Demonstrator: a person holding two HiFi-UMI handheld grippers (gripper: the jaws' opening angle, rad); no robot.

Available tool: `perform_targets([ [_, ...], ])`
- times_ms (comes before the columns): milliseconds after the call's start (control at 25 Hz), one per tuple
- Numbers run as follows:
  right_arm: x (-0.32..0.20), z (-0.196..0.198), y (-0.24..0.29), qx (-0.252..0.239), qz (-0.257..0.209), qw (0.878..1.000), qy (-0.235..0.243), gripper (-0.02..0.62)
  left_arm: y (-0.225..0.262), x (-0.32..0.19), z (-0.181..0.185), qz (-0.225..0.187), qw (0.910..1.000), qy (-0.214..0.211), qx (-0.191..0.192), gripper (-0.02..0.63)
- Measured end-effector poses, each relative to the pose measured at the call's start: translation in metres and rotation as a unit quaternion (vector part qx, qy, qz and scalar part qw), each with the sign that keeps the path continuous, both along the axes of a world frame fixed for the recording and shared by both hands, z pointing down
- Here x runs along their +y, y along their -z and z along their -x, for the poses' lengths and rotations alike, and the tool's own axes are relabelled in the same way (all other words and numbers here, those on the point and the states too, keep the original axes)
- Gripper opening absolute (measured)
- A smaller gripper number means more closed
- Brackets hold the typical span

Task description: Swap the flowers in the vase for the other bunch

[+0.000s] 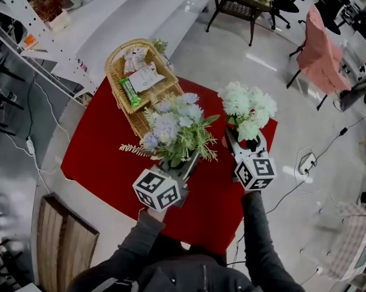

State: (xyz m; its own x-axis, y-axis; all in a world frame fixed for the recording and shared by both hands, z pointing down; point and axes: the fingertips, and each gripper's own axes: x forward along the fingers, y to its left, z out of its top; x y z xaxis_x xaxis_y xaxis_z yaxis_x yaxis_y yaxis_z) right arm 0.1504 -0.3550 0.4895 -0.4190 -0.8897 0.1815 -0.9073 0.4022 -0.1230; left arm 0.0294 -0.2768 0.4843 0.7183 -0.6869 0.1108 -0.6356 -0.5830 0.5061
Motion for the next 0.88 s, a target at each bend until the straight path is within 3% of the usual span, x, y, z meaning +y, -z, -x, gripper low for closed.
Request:
perform_targets([
  [280,-0.0001,-0.0006,0.0058,0.010,-0.012,1.000,-0.010,0.286,-0.0031,0.0010,-0.0003,0.004,1.0000,-0.003,0.002,0.031],
  [360,0.0009,-0.0031,0.0089,0.018,-0.019,0.999,-0.021,0.160,-0.0037,0.0019,0.0007,0.004,1.0000,-0.004,0.002,0.031],
  [440,0.0015,-0.0032,0.0095,0.031,-0.021,0.999,-0.022,0.132,-0.0042,0.0026,0.0017,0.005,1.0000,-0.003,0.002,0.031],
  [880,0.0047,0.0010,0.0092,0.063,-0.025,0.998,-0.006,0.083,-0.0057,0.0073,0.0029,0.010,0.9999,0.001,0.006,0.031],
])
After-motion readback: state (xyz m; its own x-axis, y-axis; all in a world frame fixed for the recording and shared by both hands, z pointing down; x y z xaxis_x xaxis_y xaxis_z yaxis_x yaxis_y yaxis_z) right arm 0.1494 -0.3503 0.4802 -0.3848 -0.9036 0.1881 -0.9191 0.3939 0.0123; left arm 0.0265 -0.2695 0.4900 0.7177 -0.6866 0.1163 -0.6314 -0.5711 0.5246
